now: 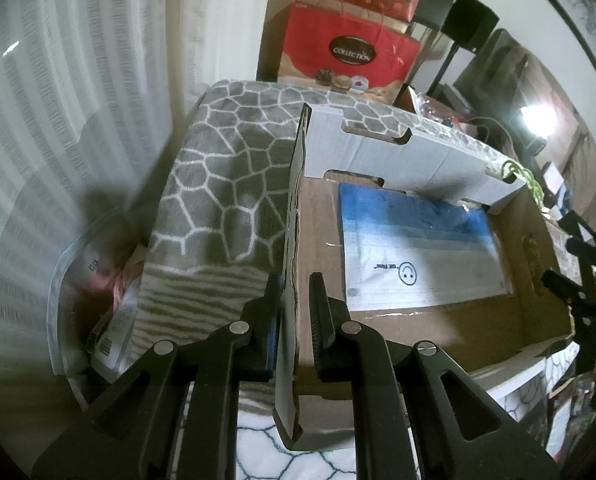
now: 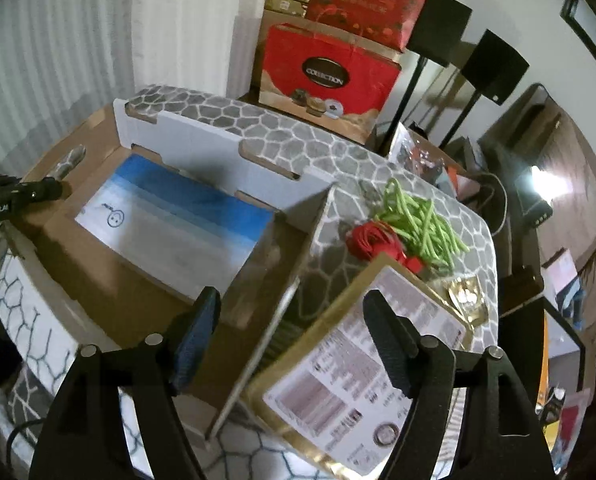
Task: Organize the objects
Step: 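Carry the mask package into the box and open the right tool, then grasp the gold coffee bag on the table with the right tool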
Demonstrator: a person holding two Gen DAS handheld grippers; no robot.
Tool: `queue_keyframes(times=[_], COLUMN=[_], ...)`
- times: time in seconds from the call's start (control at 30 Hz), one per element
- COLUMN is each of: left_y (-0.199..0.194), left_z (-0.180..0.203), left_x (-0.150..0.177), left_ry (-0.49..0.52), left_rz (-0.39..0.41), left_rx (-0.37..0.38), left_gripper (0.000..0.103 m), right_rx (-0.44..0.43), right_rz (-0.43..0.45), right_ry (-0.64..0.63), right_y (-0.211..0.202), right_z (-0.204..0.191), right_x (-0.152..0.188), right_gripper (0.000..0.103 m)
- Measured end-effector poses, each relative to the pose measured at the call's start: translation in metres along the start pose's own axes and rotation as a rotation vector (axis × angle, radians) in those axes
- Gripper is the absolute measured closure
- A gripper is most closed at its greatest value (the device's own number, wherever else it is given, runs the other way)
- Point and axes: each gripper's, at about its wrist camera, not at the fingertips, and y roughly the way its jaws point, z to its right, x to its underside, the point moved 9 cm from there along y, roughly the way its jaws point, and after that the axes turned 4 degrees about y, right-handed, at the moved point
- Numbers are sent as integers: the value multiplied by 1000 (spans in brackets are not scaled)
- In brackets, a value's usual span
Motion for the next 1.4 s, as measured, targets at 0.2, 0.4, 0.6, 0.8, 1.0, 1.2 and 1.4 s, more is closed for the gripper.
queue_keyframes(times=[0.2,0.4,0.6,0.8,1.0,1.2,1.4], left_y=[0,0,0,1,1,2,1], left_z=[0,0,-1,-1,-1,-2,-3], left_x=[1,-1,0,0,0,0,0], left_ry=[2,-1,-5,-5,-6,-7,-7], left_rz=[0,0,0,-1,-1,-2,-2], left_rx=[-2,0,1,-2,-3,-3,-4], left_gripper=[92,92,92,92,92,92,92], right_rx=[-90,-98,-85,-116,-195,-275,-234], right_rz=[17,37,20,-14,-48,-65,-9], right_ry=[97,197,322,474,538,584,581], right_y=[-20,-34,-34,-24,-13,-3,-11], right_z=[13,41,83,114,113,107,112], right_x=[5,5,18,42,59,63,57], right_gripper=[26,26,24,22,26,54,86])
